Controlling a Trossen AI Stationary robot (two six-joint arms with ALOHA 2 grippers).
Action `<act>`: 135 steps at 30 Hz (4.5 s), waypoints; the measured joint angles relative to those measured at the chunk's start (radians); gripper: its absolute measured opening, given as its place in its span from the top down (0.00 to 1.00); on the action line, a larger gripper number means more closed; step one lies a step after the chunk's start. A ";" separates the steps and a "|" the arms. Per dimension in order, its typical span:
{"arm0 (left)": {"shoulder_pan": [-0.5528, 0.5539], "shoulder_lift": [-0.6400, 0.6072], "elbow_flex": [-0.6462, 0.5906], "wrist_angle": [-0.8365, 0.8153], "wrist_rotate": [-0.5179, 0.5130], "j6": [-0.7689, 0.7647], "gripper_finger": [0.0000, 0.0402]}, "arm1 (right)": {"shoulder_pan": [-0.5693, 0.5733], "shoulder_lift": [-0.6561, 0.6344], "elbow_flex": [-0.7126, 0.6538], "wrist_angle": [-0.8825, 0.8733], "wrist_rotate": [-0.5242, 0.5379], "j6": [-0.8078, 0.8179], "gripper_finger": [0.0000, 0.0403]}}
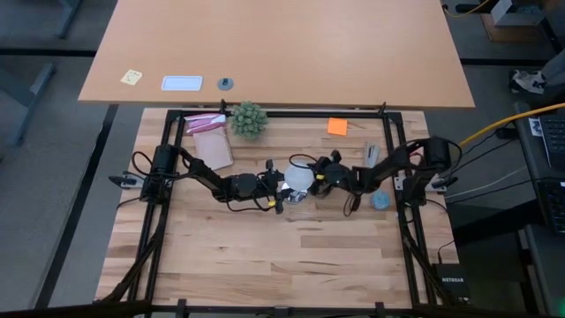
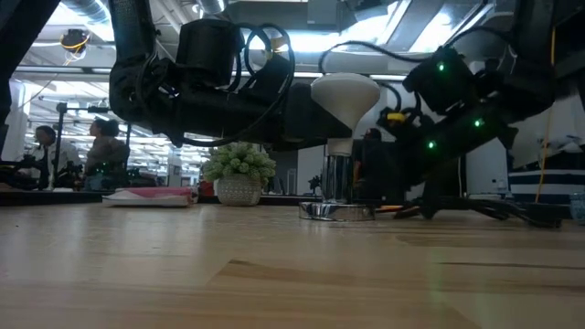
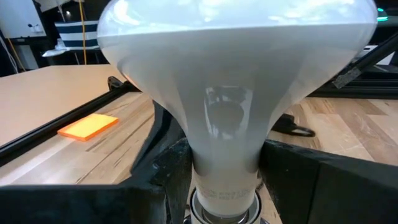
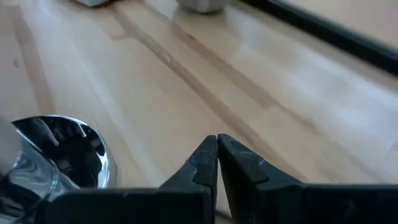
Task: Screw lightbulb
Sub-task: Insert the lightbulb into the lamp
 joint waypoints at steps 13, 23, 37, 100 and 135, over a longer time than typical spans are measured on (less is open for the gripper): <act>0.000 0.001 0.000 0.000 -0.001 0.000 0.60 | 0.093 -0.204 0.000 -0.312 -0.219 0.179 0.94; 0.000 0.001 0.000 0.000 -0.001 0.000 0.60 | 0.354 -0.204 0.000 -0.309 -0.055 0.411 0.94; 0.000 0.001 0.000 0.000 -0.002 0.000 0.60 | 0.481 0.003 0.008 -0.033 0.097 0.590 0.94; 0.001 0.002 0.000 -0.001 -0.001 0.030 0.60 | 0.466 0.168 0.124 -0.159 0.235 0.661 0.94; 0.002 0.002 0.000 -0.002 -0.010 0.030 0.60 | 0.470 0.173 0.162 -0.223 0.372 0.707 0.94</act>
